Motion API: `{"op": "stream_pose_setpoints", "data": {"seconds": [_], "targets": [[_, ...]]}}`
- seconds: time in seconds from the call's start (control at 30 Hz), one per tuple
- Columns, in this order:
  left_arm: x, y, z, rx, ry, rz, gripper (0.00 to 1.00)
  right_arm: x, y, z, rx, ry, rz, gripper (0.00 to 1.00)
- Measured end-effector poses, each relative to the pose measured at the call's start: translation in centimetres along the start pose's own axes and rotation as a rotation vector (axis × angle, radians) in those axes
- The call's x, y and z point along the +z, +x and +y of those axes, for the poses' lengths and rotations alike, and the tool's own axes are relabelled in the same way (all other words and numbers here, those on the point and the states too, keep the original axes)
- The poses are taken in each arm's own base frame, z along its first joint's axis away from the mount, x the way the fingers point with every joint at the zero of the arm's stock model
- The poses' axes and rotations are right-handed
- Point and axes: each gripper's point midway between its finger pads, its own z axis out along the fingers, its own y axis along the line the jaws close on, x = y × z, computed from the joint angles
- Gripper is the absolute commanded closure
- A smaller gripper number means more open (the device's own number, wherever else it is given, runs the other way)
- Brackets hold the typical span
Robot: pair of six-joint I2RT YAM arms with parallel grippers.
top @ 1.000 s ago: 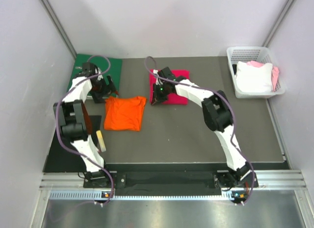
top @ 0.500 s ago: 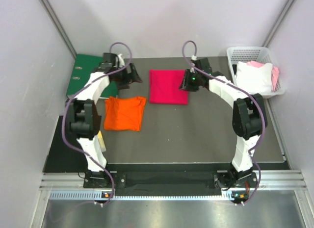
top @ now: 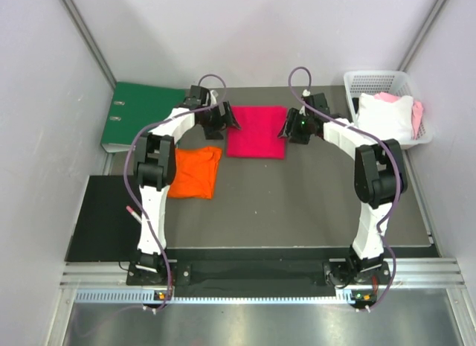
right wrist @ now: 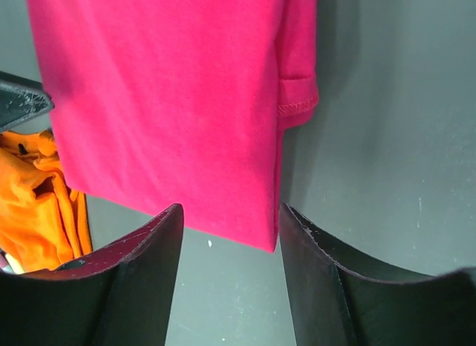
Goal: Fold and stack the t-shirts
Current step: Put the neatly folded tshirt into the corner of the board with the left arm
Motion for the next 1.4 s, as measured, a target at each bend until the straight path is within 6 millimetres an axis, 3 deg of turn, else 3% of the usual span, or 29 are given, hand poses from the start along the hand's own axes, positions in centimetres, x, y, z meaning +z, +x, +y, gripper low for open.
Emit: {"op": "stream_pose_setpoints", "data": {"seconds": [0.13, 0.3, 0.33, 0.4, 0.43, 0.47, 0.73, 0.87, 0.9, 0.93, 1.0, 1.07, 1.2, 1.4], "targets": [[1.4, -0.3, -0.6, 0.014, 0.015, -0.001, 0.09, 0.6, 0.6, -0.4, 0.012, 0.003, 0.018, 0.44], [3.5, -0.8, -1.9, 0.045, 0.037, -0.007, 0.33, 0.8, 0.9, -0.5, 0.015, -0.001, 0.030, 0.44], [4.0, -0.8, -2.3, 0.054, 0.043, -0.006, 0.50, 0.8, 0.9, -0.4, 0.015, -0.002, 0.030, 0.44], [5.0, -0.7, -2.8, 0.069, 0.040, -0.008, 0.69, 0.8, 0.9, -0.4, 0.015, -0.004, 0.031, 0.44], [5.6, -0.3, -2.8, 0.075, 0.032, -0.004, 0.92, 0.8, 0.9, -0.4, 0.015, -0.005, 0.031, 0.44], [6.1, 0.1, -2.9, 0.070, 0.032, 0.004, 1.00, 0.8, 0.9, -0.4, 0.016, -0.005, 0.031, 0.44], [6.4, 0.4, -3.0, 0.090, 0.009, 0.018, 1.00, 0.6, 1.9, -1.9, 0.034, 0.019, 0.050, 0.43], [5.4, 0.8, -2.9, 0.103, -0.024, 0.031, 1.00, -1.1, 2.7, -2.4, 0.045, 0.031, 0.051, 0.42], [4.9, 1.1, -3.0, 0.104, -0.033, 0.042, 1.00, -1.7, 2.6, -2.4, 0.043, 0.030, 0.039, 0.40], [4.4, 1.2, -3.2, 0.106, -0.038, 0.049, 1.00, -2.6, 2.4, -2.2, 0.041, 0.027, 0.025, 0.29], [2.8, 1.6, -3.8, 0.118, -0.046, 0.068, 1.00, -4.2, 1.8, -1.8, 0.031, 0.016, -0.008, 0.19], [0.9, 1.7, -4.8, 0.138, -0.046, 0.075, 1.00, -5.6, 1.1, -1.4, 0.022, 0.006, -0.044, 0.02], [-3.3, 2.2, -6.5, 0.182, -0.047, 0.079, 1.00, -7.1, 0.8, -1.7, 0.018, 0.000, -0.077, 0.00], [-9.5, 5.5, -6.1, 0.185, -0.117, 0.118, 1.00, -6.8, 3.9, -4.1, 0.036, 0.037, 0.003, 0.00]]}}
